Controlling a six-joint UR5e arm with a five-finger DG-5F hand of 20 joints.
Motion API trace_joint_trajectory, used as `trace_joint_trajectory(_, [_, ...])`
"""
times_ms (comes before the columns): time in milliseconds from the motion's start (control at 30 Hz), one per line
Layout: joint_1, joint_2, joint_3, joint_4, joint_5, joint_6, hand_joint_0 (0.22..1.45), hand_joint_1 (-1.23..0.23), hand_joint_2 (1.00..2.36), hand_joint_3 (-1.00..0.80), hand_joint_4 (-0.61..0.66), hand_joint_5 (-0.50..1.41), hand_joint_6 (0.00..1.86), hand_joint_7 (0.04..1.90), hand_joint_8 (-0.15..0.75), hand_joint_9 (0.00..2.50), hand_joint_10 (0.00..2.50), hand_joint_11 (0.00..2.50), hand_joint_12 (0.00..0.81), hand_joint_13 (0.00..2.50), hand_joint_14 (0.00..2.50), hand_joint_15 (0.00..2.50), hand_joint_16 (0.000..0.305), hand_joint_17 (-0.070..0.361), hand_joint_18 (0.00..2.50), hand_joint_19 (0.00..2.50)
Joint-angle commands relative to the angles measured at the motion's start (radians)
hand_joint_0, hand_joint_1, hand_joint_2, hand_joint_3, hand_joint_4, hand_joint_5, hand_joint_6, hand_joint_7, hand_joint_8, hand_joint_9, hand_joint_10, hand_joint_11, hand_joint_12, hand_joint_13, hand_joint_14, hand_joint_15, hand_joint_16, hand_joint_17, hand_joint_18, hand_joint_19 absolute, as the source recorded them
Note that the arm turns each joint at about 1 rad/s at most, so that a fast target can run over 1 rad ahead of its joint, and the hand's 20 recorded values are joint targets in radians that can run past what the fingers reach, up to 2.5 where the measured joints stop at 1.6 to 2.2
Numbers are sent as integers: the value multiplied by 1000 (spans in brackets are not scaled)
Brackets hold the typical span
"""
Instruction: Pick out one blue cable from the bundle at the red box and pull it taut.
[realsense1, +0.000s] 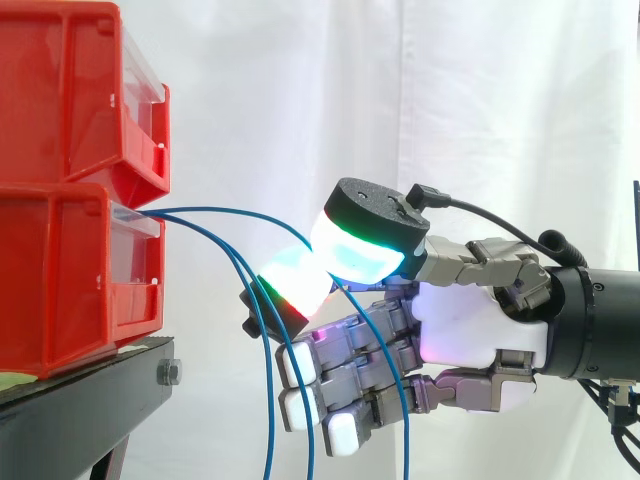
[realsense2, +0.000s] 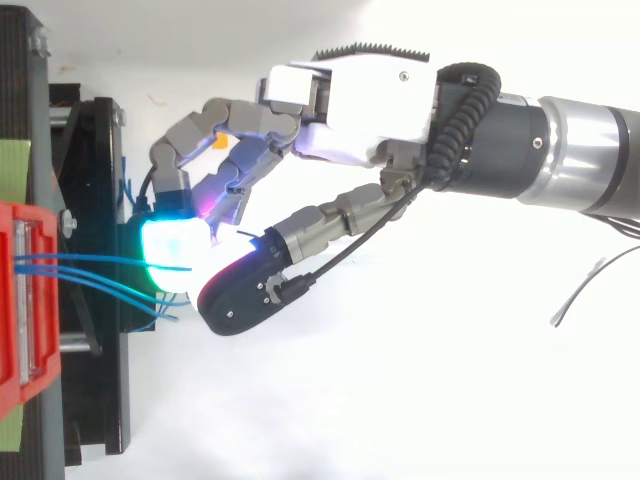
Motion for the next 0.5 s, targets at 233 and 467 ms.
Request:
trace_joint_trajectory(233, [1,0,0,0,0,0,553,-457,1016,-233,44,-203,910,1011,293,827,24,669,366,822,21,572,51,114,730,636])
trace_joint_trajectory(467, [0,0,0,0,1,2,566,-381,1015,-222,35,-197,904,1014,298,833,23,674,372,820,21,563,51,115,724,643])
